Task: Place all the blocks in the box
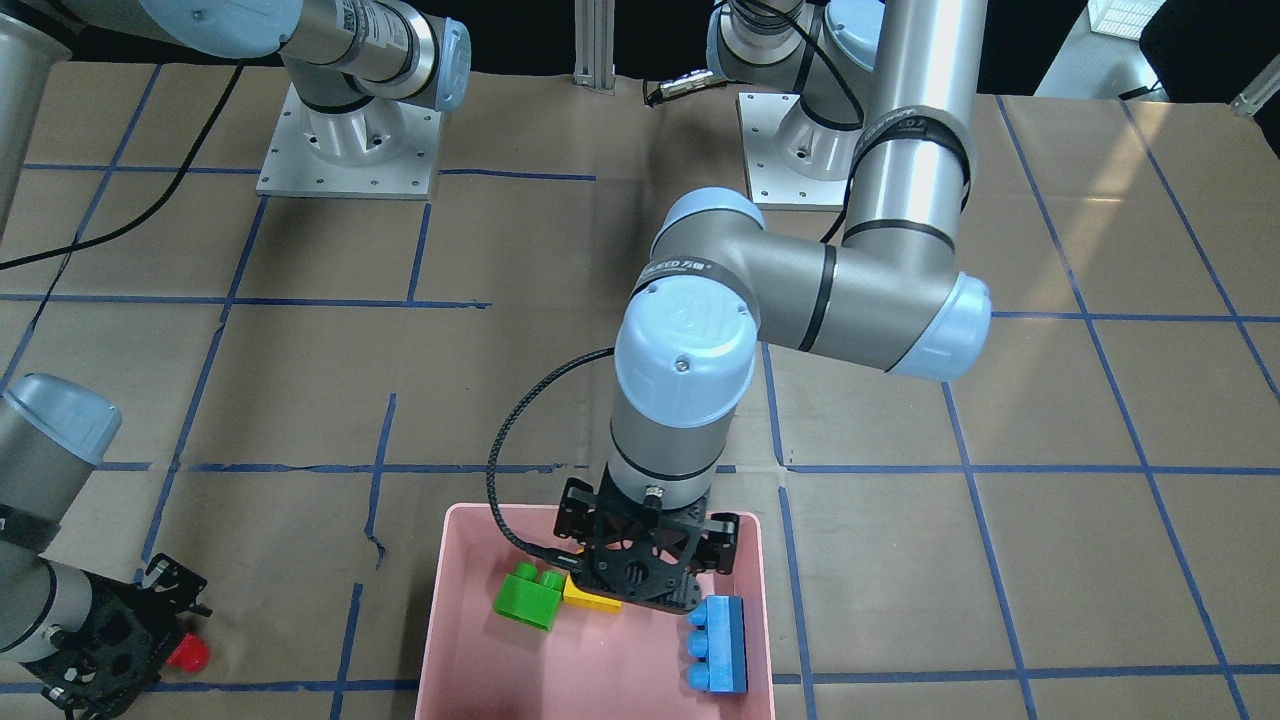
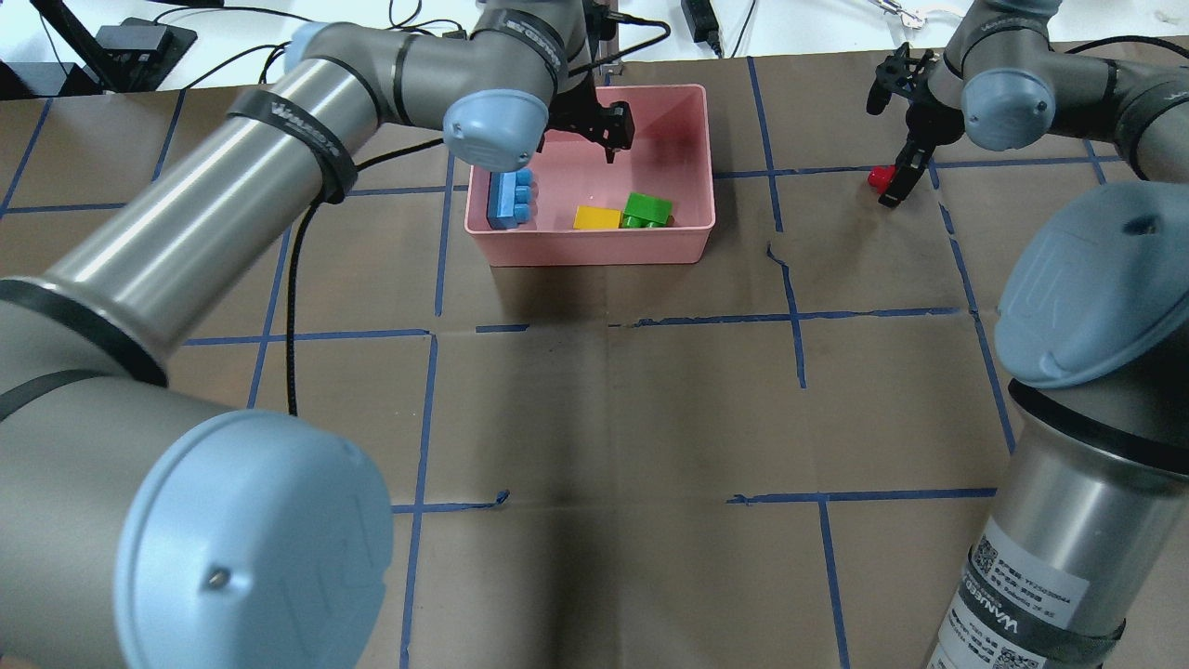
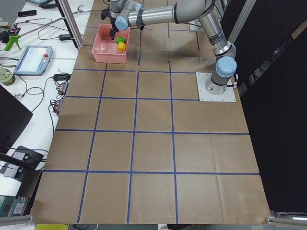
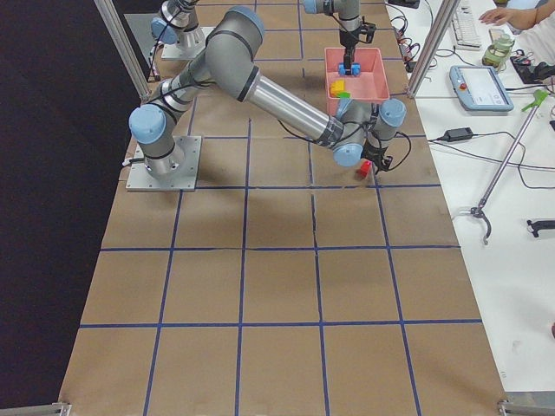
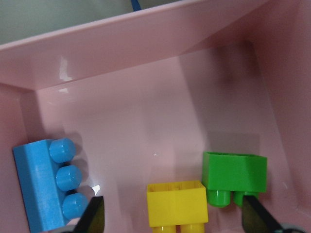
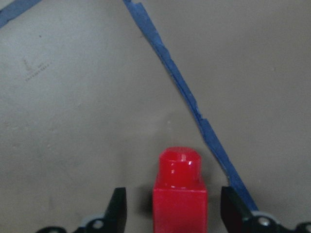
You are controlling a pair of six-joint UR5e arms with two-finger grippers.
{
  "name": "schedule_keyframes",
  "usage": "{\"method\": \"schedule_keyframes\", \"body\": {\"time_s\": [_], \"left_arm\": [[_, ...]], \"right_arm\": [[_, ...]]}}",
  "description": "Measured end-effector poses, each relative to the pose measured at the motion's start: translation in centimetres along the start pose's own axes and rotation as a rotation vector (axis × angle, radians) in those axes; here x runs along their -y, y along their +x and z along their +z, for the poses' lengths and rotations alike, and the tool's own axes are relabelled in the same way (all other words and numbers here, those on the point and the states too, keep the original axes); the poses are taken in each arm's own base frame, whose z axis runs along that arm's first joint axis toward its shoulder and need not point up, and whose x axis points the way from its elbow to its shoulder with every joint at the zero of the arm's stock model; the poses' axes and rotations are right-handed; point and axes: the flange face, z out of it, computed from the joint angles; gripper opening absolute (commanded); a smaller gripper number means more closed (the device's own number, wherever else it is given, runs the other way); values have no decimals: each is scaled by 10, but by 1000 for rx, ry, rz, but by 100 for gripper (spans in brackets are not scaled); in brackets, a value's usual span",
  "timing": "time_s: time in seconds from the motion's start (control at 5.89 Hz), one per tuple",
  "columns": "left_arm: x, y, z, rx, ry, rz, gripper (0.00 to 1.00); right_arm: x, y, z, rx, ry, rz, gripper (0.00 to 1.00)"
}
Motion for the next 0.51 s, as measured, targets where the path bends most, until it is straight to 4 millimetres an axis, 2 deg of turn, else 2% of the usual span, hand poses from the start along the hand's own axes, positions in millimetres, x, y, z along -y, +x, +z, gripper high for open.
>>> {"method": "schedule_keyframes", "body": {"time_s": [0.17, 0.34, 0.51], "left_arm": [[-22, -26, -43, 8, -30, -33, 99], [-56, -50, -79, 14, -66, -67, 99], [-96, -75, -104, 19, -96, -110, 99]], "right_arm": [[2, -1, 0, -3, 0, -5, 22], [6, -2, -2, -8, 1, -11, 22], [9, -1, -9, -20, 4, -16, 22]]}}
